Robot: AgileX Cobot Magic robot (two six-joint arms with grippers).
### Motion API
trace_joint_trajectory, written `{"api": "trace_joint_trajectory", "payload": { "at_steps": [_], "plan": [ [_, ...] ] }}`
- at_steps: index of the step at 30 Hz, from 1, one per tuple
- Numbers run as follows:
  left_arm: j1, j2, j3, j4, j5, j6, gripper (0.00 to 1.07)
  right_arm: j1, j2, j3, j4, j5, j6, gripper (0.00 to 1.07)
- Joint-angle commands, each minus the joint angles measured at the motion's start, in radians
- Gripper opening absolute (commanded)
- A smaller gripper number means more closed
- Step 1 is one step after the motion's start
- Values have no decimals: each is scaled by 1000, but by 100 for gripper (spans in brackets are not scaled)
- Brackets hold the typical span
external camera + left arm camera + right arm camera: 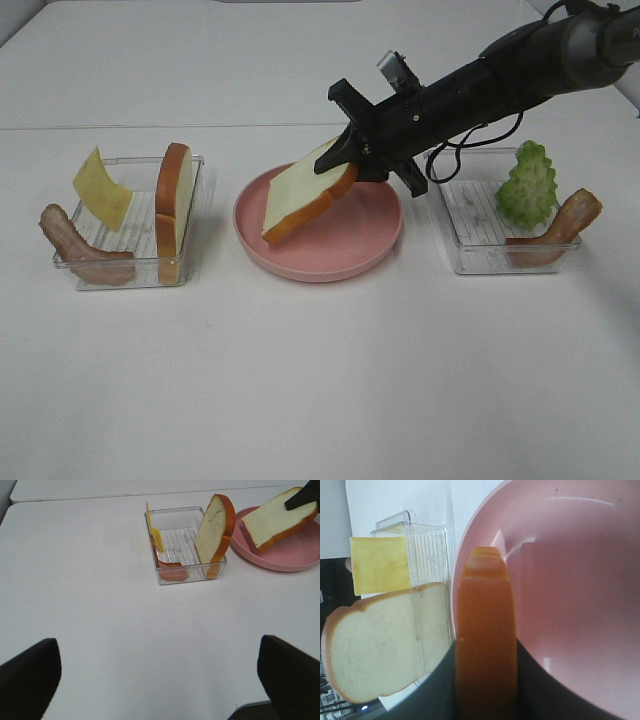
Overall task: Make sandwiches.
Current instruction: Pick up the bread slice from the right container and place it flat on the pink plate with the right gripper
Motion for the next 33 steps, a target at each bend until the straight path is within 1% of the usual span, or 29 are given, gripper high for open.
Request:
{"api": "trace_joint_trajectory", "payload": {
  "at_steps": [1, 2, 4, 12, 13, 14, 15, 16, 17, 18, 19, 20, 21, 22, 23, 30, 33],
  "plan": [
    [-3, -14, 4, -2, -4, -5, 102, -2, 12, 3, 63, -7, -53, 0],
    [-3, -14, 4, -2, -4, -5, 102, -2, 27, 3, 92, -7, -81, 0],
    [-3, -14, 4, -2, -4, -5, 102, -2, 33, 3, 95, -8, -93, 0],
    [-3, -14, 4, -1, -4, -5, 102, -3, 47, 3, 57, -13, -101, 0],
    [-3, -14, 4, -1, -4, -5, 102, -3, 42, 3, 39, -12, -101, 4],
    [-3, -14, 4, -1, -4, -5, 102, -3, 42, 3, 39, -12, -101, 4],
    [-3, -14, 4, -1, -4, -5, 102, -3, 38, 3, 18, -13, -101, 16],
    [-3, -14, 4, -1, -4, -5, 102, -3, 38, 3, 18, -13, -101, 16],
    [-3, -14, 4, -1, -4, -5, 102, -3, 36, 3, 11, -13, -100, 23],
    [-3, -14, 4, -1, -4, -5, 102, -3, 36, 3, 1, -14, -87, 39],
    [-3, -14, 4, -1, -4, -5, 102, -3, 36, 3, 1, -14, -87, 39],
    [-3, -14, 4, -1, -4, -5, 102, -3, 36, 3, -3, -12, -75, 52],
    [-3, -14, 4, -1, -4, -5, 102, -3, 36, 3, -3, -9, -75, 56],
    [-3, -14, 4, -1, -4, -5, 102, -3, 36, 3, -3, -9, -75, 56],
    [-3, -14, 4, -1, -4, -5, 102, -3, 36, 3, -3, -3, -75, 60],
    [-3, -14, 4, 0, -4, -5, 102, -3, 20, 3, -17, -7, -60, 60],
    [-3, -14, 4, 1, -4, -5, 102, -3, 0, 3, -58, -16, -45, 61]
  ]
}}
